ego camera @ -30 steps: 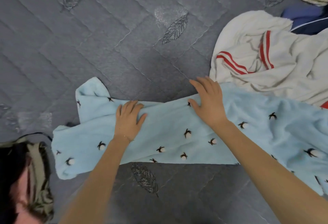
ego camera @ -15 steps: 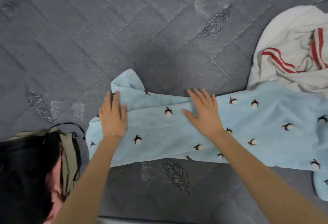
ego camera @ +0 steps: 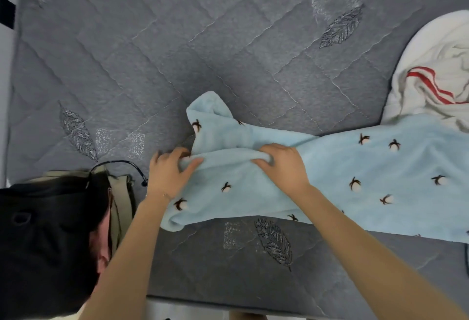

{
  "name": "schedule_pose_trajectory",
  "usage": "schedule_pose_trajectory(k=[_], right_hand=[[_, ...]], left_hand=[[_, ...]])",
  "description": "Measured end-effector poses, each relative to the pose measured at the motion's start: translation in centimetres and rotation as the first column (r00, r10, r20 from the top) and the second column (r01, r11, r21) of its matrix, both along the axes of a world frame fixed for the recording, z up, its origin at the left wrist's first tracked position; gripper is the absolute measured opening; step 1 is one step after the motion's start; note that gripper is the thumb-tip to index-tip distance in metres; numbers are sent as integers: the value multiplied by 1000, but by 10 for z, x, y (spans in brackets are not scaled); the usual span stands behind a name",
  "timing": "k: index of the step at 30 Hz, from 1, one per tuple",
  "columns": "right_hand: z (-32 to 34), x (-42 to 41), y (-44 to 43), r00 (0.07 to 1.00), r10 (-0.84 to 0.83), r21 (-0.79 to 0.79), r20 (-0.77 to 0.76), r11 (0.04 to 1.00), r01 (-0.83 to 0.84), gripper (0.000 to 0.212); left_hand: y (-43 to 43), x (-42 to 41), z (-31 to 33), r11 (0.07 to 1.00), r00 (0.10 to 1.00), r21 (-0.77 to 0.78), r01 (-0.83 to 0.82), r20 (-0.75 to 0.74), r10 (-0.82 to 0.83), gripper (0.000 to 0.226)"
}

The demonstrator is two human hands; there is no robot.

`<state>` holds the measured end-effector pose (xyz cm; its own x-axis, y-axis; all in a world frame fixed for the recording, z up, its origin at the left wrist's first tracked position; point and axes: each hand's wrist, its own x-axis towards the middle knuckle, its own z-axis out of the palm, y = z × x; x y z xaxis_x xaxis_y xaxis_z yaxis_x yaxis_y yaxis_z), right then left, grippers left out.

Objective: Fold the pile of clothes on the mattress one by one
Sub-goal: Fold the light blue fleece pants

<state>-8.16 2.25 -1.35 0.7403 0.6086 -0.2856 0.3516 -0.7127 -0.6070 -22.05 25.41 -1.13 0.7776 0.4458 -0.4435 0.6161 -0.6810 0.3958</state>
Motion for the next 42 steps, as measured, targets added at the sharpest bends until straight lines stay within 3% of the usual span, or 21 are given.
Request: schedule_pose_trajectory(k=[2,4,7,9,12,15,17,20,23,25,26,28,31,33,35,38,42], right_hand=[[5,-2,-3,999,-49,-4,-13,999,49,20],[8,-7,-3,997,-73,10,-12,997,74,19],[11,-11,-3,996,-87,15,17,996,86,22],[15,-12,-5,993,-111,48,38,993,109,30],[25,-18,-15,971,-237,248,4,941,229,39],[40,-26,-30,884,-379,307,-275,837,454,30],[49,-31,-43,809,-385,296,-445,789,539,29],[54,-31,-68,746,-349,290,-568,763,577,52],[54,-19,-99,735,-377,217,-563,791,572,60],[53,-8,-127,747,-436,191,-502,786,588,41],[53,-2,-142,747,-475,187,-465,772,607,29],[53,10,-171,732,-571,171,-372,733,658,15],[55,29,-211,669,-714,154,-205,652,743,16],[53,41,-233,644,-757,119,-108,633,765,20],[49,48,-242,651,-755,44,-76,650,759,22],[44,47,-232,697,-717,-60,18,695,716,36],[44,33,-184,776,-605,119,181,796,593,51]], left_hand=[[3,-16,3,989,989,34,143,-49,-142,57],[2,-30,5,988,988,21,156,18,-157,49],[-10,-34,16,984,989,-131,-122,66,131,19],[-25,-26,24,902,936,-315,-295,97,340,22],[-56,-1,41,818,894,-466,-337,115,433,26],[-93,30,53,753,875,-563,-342,101,473,34],[-120,52,60,668,841,-644,-373,70,537,32],[-164,82,66,557,819,-734,-390,0,574,17],[-207,102,69,455,818,-803,-384,-67,572,21],[-229,108,71,320,799,-867,-382,-136,586,23],[-236,109,71,299,804,-879,-370,-141,578,25],[-243,108,68,359,815,-865,-351,-93,572,29],[-236,102,59,453,723,-785,-422,11,691,25],[-220,94,47,595,679,-641,-484,154,718,25],[-194,82,34,733,683,-409,-544,290,670,28],[-152,64,17,811,753,-161,-562,305,583,40],[-109,46,5,862,814,-145,-485,286,506,46]])
